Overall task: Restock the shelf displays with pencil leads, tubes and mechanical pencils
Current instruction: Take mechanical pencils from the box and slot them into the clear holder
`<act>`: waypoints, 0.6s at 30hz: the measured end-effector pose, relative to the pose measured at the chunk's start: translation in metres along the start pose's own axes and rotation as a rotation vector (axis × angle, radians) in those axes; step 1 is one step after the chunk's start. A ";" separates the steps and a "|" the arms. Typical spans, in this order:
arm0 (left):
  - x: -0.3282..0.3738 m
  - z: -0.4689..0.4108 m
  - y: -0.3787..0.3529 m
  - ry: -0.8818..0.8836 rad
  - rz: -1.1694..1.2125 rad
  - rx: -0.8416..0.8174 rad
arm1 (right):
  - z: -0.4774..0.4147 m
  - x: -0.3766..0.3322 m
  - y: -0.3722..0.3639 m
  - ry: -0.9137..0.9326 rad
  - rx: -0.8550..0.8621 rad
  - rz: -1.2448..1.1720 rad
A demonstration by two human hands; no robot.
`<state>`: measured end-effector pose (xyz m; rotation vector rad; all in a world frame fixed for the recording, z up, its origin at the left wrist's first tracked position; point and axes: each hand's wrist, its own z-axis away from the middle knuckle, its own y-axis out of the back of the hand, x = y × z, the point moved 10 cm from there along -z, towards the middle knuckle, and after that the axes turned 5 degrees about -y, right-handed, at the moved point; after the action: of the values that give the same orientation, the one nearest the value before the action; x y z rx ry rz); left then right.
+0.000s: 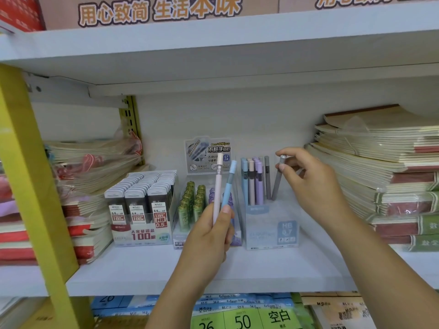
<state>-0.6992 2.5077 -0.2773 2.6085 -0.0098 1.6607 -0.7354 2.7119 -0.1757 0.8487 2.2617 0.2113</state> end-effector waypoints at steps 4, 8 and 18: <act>-0.001 0.001 0.000 0.010 -0.007 0.003 | -0.001 0.000 -0.001 -0.007 -0.007 0.001; 0.000 0.001 0.001 0.007 -0.021 0.000 | -0.002 -0.002 -0.002 -0.003 0.001 -0.004; -0.003 0.001 0.000 0.016 0.004 0.005 | -0.007 -0.002 -0.005 0.028 0.032 0.150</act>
<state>-0.6999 2.5074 -0.2803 2.5998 -0.0107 1.6853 -0.7419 2.7075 -0.1717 1.0396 2.2340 0.2582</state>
